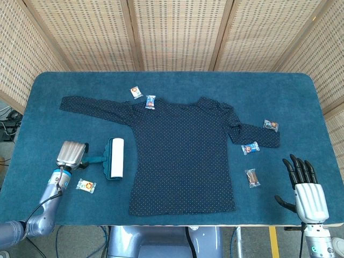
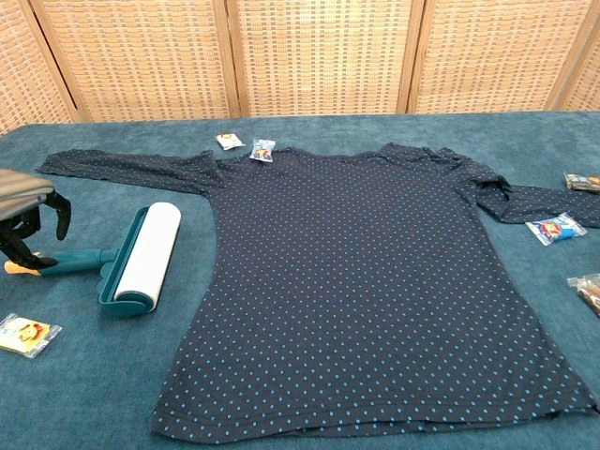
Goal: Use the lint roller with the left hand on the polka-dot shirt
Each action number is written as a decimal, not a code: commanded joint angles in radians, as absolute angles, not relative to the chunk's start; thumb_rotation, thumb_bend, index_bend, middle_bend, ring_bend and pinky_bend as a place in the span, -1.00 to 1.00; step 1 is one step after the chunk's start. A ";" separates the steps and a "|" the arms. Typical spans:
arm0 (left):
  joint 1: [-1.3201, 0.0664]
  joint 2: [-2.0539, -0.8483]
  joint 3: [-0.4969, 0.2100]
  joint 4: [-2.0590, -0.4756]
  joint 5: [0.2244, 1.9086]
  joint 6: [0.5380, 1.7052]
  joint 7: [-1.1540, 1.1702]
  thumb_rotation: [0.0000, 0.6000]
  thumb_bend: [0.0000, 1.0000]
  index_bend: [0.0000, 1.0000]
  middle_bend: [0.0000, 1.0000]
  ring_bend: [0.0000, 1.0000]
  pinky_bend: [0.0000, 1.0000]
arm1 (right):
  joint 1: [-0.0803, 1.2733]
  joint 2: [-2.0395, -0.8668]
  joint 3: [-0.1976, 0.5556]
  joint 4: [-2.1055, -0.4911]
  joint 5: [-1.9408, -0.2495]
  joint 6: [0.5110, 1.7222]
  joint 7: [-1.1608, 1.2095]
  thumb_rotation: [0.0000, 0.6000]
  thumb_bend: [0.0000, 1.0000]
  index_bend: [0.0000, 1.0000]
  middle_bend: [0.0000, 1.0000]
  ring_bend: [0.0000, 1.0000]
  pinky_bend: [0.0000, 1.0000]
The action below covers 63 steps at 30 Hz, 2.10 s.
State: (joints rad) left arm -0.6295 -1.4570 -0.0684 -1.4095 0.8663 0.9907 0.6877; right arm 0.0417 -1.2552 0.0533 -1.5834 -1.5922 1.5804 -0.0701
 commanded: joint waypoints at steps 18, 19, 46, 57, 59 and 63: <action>-0.648 -1.527 -0.042 -1.354 0.836 0.996 0.755 1.00 -0.45 0.00 0.81 0.57 0.48 | 0.043 -1.259 0.053 -1.576 -1.601 1.586 -0.058 1.00 -0.93 -1.00 -1.00 -1.00 -1.00; -0.649 -1.533 -0.039 -1.347 0.835 0.997 0.761 1.00 -0.44 0.00 0.81 0.57 0.48 | 0.043 -1.259 0.053 -1.576 -1.601 1.586 -0.057 1.00 -0.93 -1.00 -1.00 -1.00 -1.00; -0.753 -1.330 -0.073 -1.624 0.729 1.020 0.975 1.00 0.75 0.71 0.81 0.57 0.48 | 0.043 -1.248 0.061 -1.568 -1.588 1.587 -0.021 1.00 -0.93 -1.00 -1.00 -1.00 -1.00; -0.949 -1.281 -0.097 -1.665 0.458 0.924 1.148 1.00 0.75 0.73 0.81 0.57 0.48 | 0.052 -1.249 0.077 -1.551 -1.545 1.560 -0.010 1.00 -0.93 -1.00 -1.00 -1.00 -1.00; -0.984 -1.293 -0.095 -1.652 0.431 0.920 1.169 1.00 0.74 0.73 0.81 0.57 0.48 | 0.051 -1.247 0.080 -1.550 -1.539 1.560 -0.005 1.00 -0.93 -1.00 -1.00 -1.00 -1.00; -1.048 -1.323 -0.092 -1.634 0.368 0.919 1.199 1.00 0.75 0.73 0.81 0.57 0.48 | 0.052 -1.245 0.084 -1.545 -1.529 1.555 0.006 1.00 -0.93 -1.00 -1.00 -1.00 -1.00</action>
